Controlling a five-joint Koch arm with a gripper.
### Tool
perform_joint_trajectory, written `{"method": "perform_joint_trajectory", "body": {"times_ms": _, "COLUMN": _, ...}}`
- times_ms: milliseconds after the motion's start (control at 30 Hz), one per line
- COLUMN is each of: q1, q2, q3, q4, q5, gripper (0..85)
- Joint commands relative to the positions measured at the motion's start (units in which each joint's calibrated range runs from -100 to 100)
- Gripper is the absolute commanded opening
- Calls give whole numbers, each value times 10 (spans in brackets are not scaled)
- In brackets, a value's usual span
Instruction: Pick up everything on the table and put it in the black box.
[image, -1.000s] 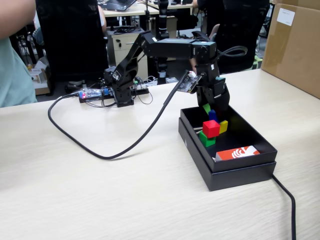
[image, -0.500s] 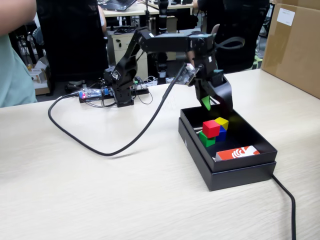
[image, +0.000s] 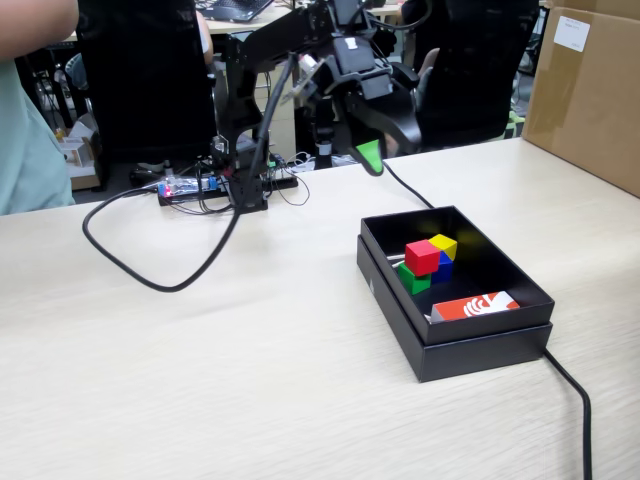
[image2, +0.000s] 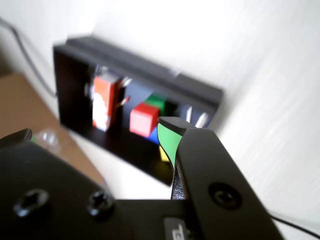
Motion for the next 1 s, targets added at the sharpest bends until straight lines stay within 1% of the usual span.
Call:
{"method": "perform_joint_trajectory", "body": {"times_ms": 0, "q1": -31, "q2": -113, "q3": -54, "q4": 30, "q5": -13, "gripper": 491}}
{"method": "perform_joint_trajectory", "body": {"times_ms": 167, "q1": -65, "q2": -258, "q3": -268, "q4": 137, "q5": -29, "gripper": 492}}
{"method": "perform_joint_trajectory", "body": {"times_ms": 267, "q1": -74, "q2": -357, "q3": -397, "q4": 180, "q5": -28, "gripper": 500}}
{"method": "perform_joint_trajectory", "body": {"times_ms": 367, "q1": -79, "q2": -424, "q3": -479, "q4": 221, "q5": -27, "gripper": 501}}
{"method": "perform_joint_trajectory", "body": {"times_ms": 467, "q1": -85, "q2": -485, "q3": -572, "q4": 287, "q5": -26, "gripper": 500}}
{"method": "perform_joint_trajectory", "body": {"times_ms": 533, "q1": -90, "q2": -522, "q3": -624, "q4": 322, "q5": -26, "gripper": 500}}
{"method": "perform_joint_trajectory", "body": {"times_ms": 633, "q1": -97, "q2": -573, "q3": -692, "q4": 342, "q5": -21, "gripper": 501}}
{"method": "perform_joint_trajectory", "body": {"times_ms": 867, "q1": -104, "q2": -662, "q3": -827, "q4": 389, "q5": -22, "gripper": 505}}
{"method": "perform_joint_trajectory", "body": {"times_ms": 967, "q1": -105, "q2": -684, "q3": -875, "q4": 431, "q5": -23, "gripper": 508}}
